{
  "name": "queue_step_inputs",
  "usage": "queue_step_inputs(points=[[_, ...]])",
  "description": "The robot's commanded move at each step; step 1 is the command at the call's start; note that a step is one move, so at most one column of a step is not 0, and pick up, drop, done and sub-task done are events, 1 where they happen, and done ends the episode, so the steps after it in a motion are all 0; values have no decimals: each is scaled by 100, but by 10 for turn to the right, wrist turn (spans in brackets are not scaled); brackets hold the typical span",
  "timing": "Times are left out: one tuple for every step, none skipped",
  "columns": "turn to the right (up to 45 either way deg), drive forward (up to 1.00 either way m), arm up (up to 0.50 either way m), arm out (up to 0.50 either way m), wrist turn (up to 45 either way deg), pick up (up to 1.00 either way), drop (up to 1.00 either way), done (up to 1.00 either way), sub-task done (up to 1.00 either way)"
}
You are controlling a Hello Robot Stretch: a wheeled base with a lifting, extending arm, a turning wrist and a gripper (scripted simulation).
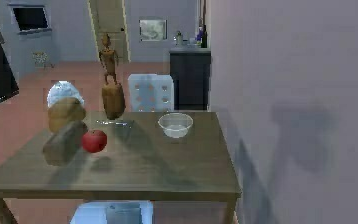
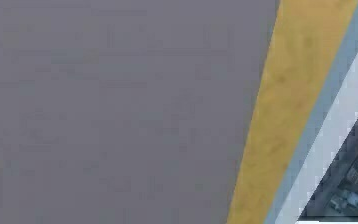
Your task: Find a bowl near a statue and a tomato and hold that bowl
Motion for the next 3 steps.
queue_step_inputs(points=[[-450,0,0,0,0,0,0,0,0],[-420,0,0,0,0,0,0,0,0],[450,0,0,0,0,0,0,0,0]])
